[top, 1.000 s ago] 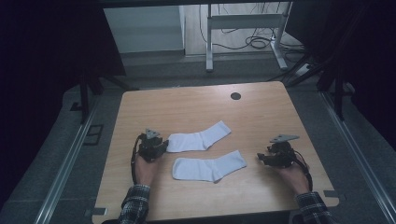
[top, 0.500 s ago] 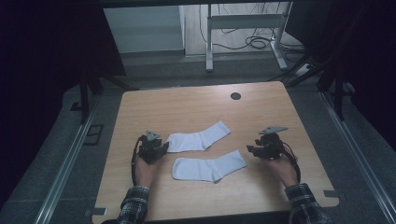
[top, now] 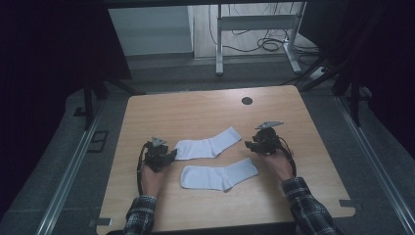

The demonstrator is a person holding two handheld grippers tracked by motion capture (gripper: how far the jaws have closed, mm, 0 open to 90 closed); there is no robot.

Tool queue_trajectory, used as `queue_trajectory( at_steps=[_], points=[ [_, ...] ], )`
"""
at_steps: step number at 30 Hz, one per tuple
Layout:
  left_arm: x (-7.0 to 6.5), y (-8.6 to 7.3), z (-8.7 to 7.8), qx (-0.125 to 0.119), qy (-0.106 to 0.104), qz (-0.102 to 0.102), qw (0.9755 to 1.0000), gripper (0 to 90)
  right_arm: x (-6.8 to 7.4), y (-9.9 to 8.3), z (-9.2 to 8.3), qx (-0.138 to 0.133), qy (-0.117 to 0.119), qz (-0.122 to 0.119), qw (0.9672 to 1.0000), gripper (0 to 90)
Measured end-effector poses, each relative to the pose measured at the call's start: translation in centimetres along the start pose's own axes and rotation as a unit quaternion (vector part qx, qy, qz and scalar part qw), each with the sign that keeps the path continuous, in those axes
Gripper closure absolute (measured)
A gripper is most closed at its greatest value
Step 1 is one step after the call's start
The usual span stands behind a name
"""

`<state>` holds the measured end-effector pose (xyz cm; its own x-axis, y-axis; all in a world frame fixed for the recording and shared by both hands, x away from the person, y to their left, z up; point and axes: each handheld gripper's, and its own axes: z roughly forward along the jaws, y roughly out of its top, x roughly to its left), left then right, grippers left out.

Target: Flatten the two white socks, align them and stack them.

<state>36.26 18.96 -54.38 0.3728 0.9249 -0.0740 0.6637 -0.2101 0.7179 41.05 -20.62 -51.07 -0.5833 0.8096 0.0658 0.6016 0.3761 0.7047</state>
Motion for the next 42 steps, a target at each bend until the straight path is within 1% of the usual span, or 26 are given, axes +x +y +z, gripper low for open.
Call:
queue_trajectory(
  at_steps=[2,5,7,11,12,13,15,17,18,20,21,23,24,25,26,30,33,37,42],
  points=[
    [0.0,0.0,0.0,0.000,0.000,-0.001,1.0000,55.5,0.1,0.5,0.6,-0.005,0.002,-0.001,1.0000,59.4],
    [0.0,0.0,0.0,0.000,0.000,0.000,1.0000,55.1,0.4,1.1,1.6,-0.004,0.004,-0.008,0.9999,60.0],
    [-0.1,0.1,0.1,0.000,0.001,-0.001,1.0000,54.7,0.8,1.4,2.3,-0.006,0.001,-0.016,0.9999,60.0],
    [-0.1,0.1,0.1,0.000,0.002,-0.001,1.0000,54.5,1.0,2.2,3.6,-0.011,-0.010,-0.012,0.9998,60.3],
    [-0.1,0.1,0.1,0.000,0.002,-0.001,1.0000,54.5,1.0,2.5,4.2,-0.006,-0.007,-0.007,0.9999,60.3],
    [-0.1,0.1,0.1,0.000,0.002,-0.001,1.0000,54.5,1.0,2.5,4.2,-0.006,-0.007,-0.007,0.9999,60.3],
    [-0.1,0.1,0.1,0.000,0.002,-0.001,1.0000,54.5,1.0,2.6,4.8,0.001,-0.012,-0.010,0.9999,60.5],
    [-0.1,0.1,0.1,0.000,0.001,-0.001,1.0000,54.8,1.2,2.5,5.5,0.017,-0.011,-0.017,0.9997,61.0],
    [-0.1,0.0,0.0,0.000,-0.003,0.001,1.0000,56.8,1.4,2.4,5.6,0.015,-0.010,-0.022,0.9996,64.9],
    [-0.3,0.0,0.0,-0.002,-0.012,0.003,0.9999,63.7,1.5,2.2,5.5,0.012,-0.006,-0.017,0.9998,72.2],
    [-0.3,0.0,0.0,-0.002,-0.018,0.004,0.9998,68.4,1.6,2.2,5.5,0.012,-0.003,-0.016,0.9998,77.7],
    [-0.4,0.0,0.1,-0.003,-0.028,0.001,0.9996,77.0,1.9,2.1,5.3,0.013,-0.006,-0.022,0.9997,80.4],
    [-0.5,0.0,0.1,-0.003,-0.030,0.003,0.9995,79.9,1.9,2.1,5.2,0.015,-0.006,-0.024,0.9996,80.7],
    [-0.6,0.0,0.1,-0.004,-0.031,0.005,0.9995,81.6,2.0,2.0,5.1,0.015,-0.004,-0.023,0.9996,81.1],
    [-0.6,0.0,0.1,-0.004,-0.032,0.006,0.9995,82.9,2.0,2.0,4.9,0.016,-0.004,-0.027,0.9995,81.3],
    [-0.6,0.1,0.1,-0.008,-0.033,0.006,0.9994,85.4,2.1,1.8,4.1,0.010,0.002,-0.028,0.9996,81.3],
    [-1.0,0.4,-0.1,-0.009,-0.037,0.013,0.9992,85.8,2.1,1.7,3.2,0.003,0.006,-0.029,0.9995,81.2],
    [-1.4,0.9,-0.8,-0.017,-0.039,0.024,0.9988,85.9,2.0,1.6,1.9,-0.010,0.010,-0.030,0.9995,81.2],
    [-1.7,1.3,-1.8,-0.027,-0.050,0.030,0.9979,85.8,2.0,1.5,0.3,-0.023,0.017,-0.032,0.9991,81.2]
  ],
)
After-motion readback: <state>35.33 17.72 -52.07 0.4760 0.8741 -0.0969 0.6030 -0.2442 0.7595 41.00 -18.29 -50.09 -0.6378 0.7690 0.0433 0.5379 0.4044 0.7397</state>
